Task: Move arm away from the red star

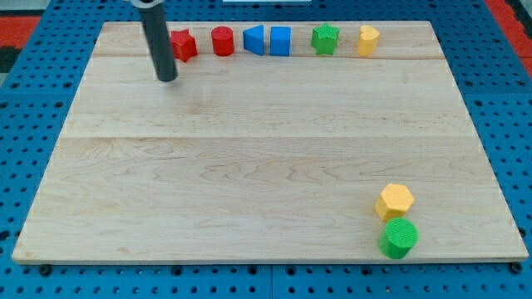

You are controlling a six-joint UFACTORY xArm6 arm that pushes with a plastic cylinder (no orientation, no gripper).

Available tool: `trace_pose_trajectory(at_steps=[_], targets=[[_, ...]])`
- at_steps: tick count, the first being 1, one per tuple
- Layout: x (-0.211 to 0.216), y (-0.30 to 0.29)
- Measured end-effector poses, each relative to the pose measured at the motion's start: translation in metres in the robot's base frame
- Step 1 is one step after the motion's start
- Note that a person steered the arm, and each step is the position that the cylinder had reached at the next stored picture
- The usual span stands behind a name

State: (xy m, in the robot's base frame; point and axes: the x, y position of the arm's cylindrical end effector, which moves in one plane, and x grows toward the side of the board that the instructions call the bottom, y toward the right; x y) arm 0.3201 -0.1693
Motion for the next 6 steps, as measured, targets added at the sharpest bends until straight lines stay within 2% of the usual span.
trace_pose_trajectory(at_steps=[3,4,5,6], targets=[[-0.057,0.025],[-0.038,0.010],[0.018,0.075],[0.045,0.186]])
